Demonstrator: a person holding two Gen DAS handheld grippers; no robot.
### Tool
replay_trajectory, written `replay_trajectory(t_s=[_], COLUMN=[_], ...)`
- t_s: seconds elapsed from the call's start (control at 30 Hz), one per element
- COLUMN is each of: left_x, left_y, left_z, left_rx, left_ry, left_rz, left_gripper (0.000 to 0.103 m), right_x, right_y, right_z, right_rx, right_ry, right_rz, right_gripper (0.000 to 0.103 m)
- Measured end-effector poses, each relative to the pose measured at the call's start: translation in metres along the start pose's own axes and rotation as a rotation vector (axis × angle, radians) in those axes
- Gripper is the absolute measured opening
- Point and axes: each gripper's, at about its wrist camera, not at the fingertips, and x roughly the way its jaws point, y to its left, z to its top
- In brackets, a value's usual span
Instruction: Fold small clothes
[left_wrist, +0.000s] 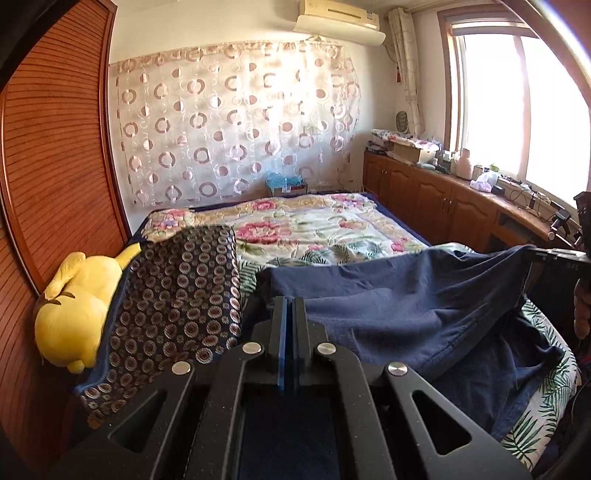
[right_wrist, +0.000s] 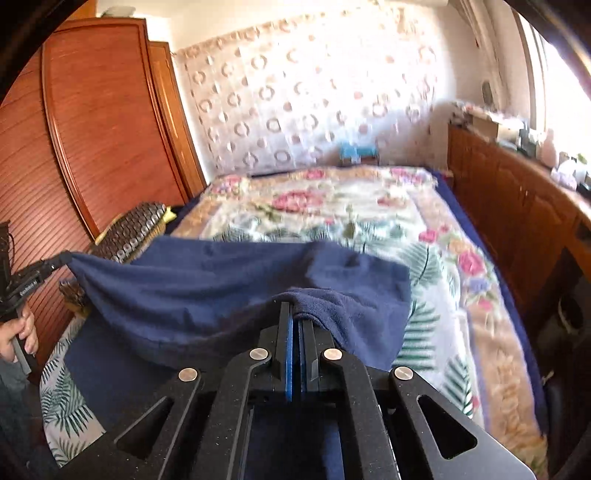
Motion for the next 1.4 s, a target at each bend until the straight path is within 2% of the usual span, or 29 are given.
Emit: replay_trajectory(t_s=[0.17,0.33,0.5,0.67,0.7,0.73,0.77,0.8,0.9,0.93,1.0,1.1,1.4], left_x=[-0.032,-0.062,-0.064,-0.040,-0.040,-0.038,-0.037,-0.036,-0.035,-0.034,-0.032,-0.023,-0.001], left_y=[0.010,0.025,0.030,0.024,0.024,0.025,0.025,0.025,0.028,0.029,0.028,0.024,0.025], left_z=[0.005,-0.013,-0.058,-0.089,-0.090,-0.091,-0.091,-0.091,-0.094,-0.093,-0.094,-0.095,-0.106], left_rx=[-0.009,-0.027,-0.034,-0.015,-0.017,-0.023,-0.027,-0.029,-0.044,-0.056,-0.069,-0.062,-0.053], left_ry=[-0.047,-0.051,0.036,0.150,0.155,0.167,0.176,0.181,0.183,0.192,0.196,0.216,0.278], left_rz=[0.002,0.013,0.014,0.019,0.018,0.005,0.000,0.001,-0.011,-0.014,-0.018,-0.022,0.015], left_gripper=[0.003,0.003,0.003,0.003,0.003,0.005,0.013,0.027,0.047,0.052,0.077,0.079,0.079], right_x=[-0.044,-0.086,-0.091,-0.061,-0.055,-0.052,-0.051,-0.051,-0.058,-0.061,-0.063,-0.055,-0.016], right_y=[0.007,0.011,0.005,0.001,0.001,0.001,0.000,-0.002,-0.006,-0.008,-0.010,-0.012,-0.013], right_z=[0.001,-0.026,-0.078,-0.125,-0.126,-0.128,-0.128,-0.127,-0.119,-0.118,-0.116,-0.120,-0.128], right_rx=[-0.046,-0.091,-0.078,-0.060,-0.056,-0.059,-0.070,-0.075,-0.062,-0.061,-0.064,-0.071,-0.035], right_ry=[-0.060,-0.060,0.033,0.153,0.169,0.178,0.177,0.173,0.137,0.119,0.092,0.095,0.164], right_rz=[0.017,0.045,0.077,0.054,0.045,0.031,0.003,-0.019,-0.051,-0.064,-0.091,-0.131,-0.141], right_gripper=[0.002,0.002,0.002,0.002,0.003,0.009,0.013,0.023,0.046,0.050,0.050,0.050,0.051])
